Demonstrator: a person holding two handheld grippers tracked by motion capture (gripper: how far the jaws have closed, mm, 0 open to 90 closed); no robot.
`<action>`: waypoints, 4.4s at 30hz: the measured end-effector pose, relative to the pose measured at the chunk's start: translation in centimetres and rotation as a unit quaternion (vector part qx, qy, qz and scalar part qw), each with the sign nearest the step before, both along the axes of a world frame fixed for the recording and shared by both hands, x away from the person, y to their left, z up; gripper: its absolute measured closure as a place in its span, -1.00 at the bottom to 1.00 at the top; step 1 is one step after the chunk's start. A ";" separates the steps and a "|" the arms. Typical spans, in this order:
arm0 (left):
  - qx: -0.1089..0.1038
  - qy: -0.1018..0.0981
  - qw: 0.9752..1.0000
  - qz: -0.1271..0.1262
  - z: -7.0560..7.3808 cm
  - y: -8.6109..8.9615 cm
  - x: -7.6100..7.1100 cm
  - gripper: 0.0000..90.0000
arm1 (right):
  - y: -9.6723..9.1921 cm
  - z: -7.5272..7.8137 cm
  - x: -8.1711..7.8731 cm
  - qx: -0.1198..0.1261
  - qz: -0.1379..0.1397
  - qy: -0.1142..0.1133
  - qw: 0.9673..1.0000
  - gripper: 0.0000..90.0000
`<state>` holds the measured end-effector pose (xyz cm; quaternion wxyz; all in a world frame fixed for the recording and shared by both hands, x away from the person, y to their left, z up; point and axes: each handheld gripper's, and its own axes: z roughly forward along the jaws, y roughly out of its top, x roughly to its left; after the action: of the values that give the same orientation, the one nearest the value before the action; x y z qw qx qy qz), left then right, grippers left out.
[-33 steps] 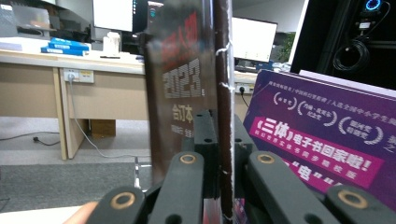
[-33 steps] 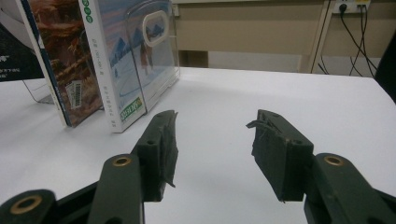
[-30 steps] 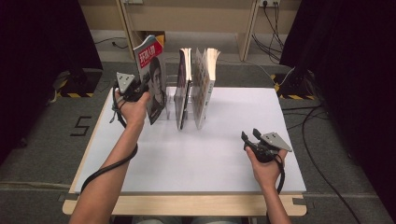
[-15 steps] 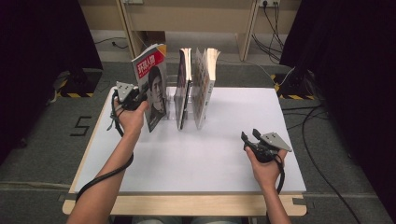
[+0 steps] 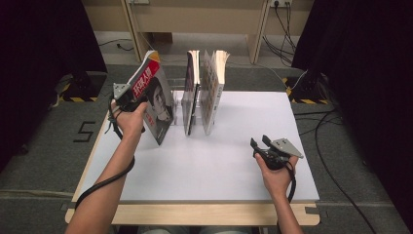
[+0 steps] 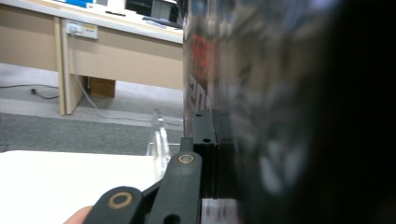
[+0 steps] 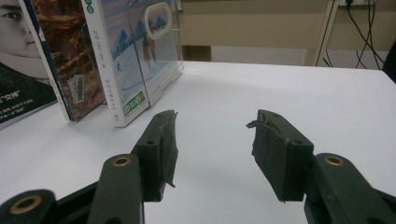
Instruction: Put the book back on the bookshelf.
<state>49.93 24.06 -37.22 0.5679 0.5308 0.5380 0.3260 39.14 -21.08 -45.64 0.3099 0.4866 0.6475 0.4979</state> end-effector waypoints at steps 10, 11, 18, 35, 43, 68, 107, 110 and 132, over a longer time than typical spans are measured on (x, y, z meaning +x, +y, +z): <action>-0.001 -0.008 1.000 -0.012 0.2 -0.9 -0.2 0.92 | 0.0 0.1 -0.1 0.002 0.000 0.000 1.000 0.08; 0.001 -0.010 1.000 -0.014 0.3 -0.9 -0.2 0.92 | 0.0 0.0 0.0 0.002 0.000 0.000 1.000 0.08; 0.015 -0.037 0.999 -0.020 0.9 -1.2 0.0 0.92 | -0.1 0.0 0.0 -0.001 -0.001 -0.002 1.000 0.08; 0.059 -0.076 0.995 0.000 1.7 -2.2 1.9 0.92 | -0.2 0.0 0.0 0.000 -0.001 0.000 1.000 0.08; 0.052 -0.067 0.996 0.002 -0.2 -2.8 2.5 0.92 | -0.2 -0.1 0.1 -0.002 -0.001 0.000 1.000 0.08; 0.042 -0.055 0.996 -0.046 -0.8 -4.9 2.3 0.62 | -0.1 -0.1 0.1 -0.003 0.000 0.001 1.000 0.08; 0.078 -0.095 0.991 -0.047 1.9 -5.2 0.1 0.61 | 0.0 -0.3 0.1 -0.008 0.002 0.003 1.000 0.08; 0.074 -0.094 0.991 -0.060 2.3 -6.0 0.3 0.59 | 0.2 -0.3 0.1 -0.007 0.003 0.006 1.000 0.08; 0.075 -0.077 0.992 -0.069 1.6 -7.0 0.1 0.11 | 0.1 -0.3 0.1 -0.009 0.002 0.004 1.000 0.08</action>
<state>50.07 17.01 -35.65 0.5874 0.5811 0.4288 0.3653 39.20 -21.00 -45.90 0.3100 0.4845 0.6543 0.4909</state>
